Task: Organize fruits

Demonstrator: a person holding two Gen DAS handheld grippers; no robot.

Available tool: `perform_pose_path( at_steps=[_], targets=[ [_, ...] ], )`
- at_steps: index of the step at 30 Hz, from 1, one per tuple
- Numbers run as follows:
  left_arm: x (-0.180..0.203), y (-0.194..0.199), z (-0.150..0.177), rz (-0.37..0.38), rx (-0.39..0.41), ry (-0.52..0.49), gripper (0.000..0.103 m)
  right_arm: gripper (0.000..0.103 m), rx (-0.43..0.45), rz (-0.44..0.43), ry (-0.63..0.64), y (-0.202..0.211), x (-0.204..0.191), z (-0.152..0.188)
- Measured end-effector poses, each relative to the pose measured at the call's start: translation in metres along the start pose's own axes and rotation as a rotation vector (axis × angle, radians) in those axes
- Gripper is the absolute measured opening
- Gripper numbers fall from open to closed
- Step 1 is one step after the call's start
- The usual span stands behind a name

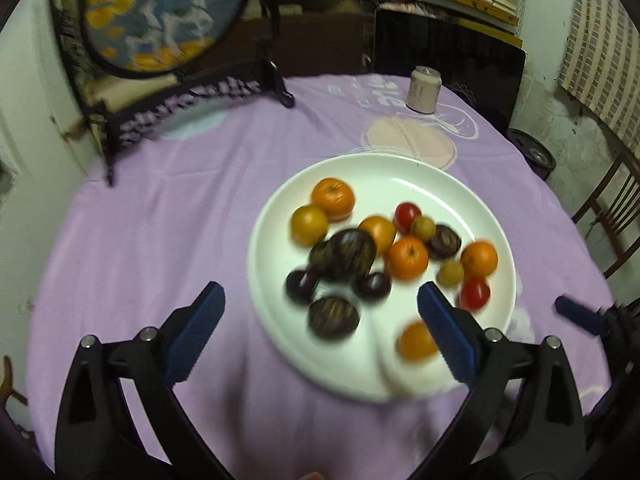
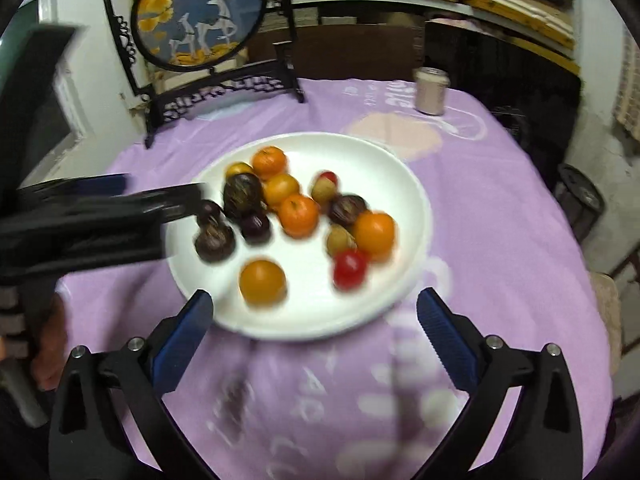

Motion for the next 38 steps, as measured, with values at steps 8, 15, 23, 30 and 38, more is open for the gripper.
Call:
perform_pose_path(
  at_steps=[8,15,23,30,38],
  targets=[
    [-0.004,0.043,0.072,-0.011,0.019,0.040,0.101,0.102,-0.014,0.071,-0.033,0.015,0.008,0.036],
    [-0.008,0.054,0.093,-0.018,0.017,0.051,0.101,0.102,0.015,0.087,0.000,0.033,-0.005,0.046],
    [-0.013,0.068,0.096,-0.025,0.049,0.057,0.101,0.102,0.025,0.114,0.017,0.040,-0.014,0.049],
    [-0.016,0.071,0.097,-0.007,0.046,0.073,0.101,0.102,0.025,0.113,0.026,0.042,-0.018,0.050],
    [-0.020,0.072,0.097,-0.011,0.042,0.090,0.101,0.102,0.023,0.111,0.020,0.043,-0.019,0.050]
  ],
)
Point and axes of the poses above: each gripper's, at about its wrist camera, not at the fingertips, and y roughly against the way its jaws point, x to its right, z to its underside, the point moved 5 cm from there along -y, roughly the way its jaws point, and after that the axes turned 13 degrees about -x, right-handed, at the moved point
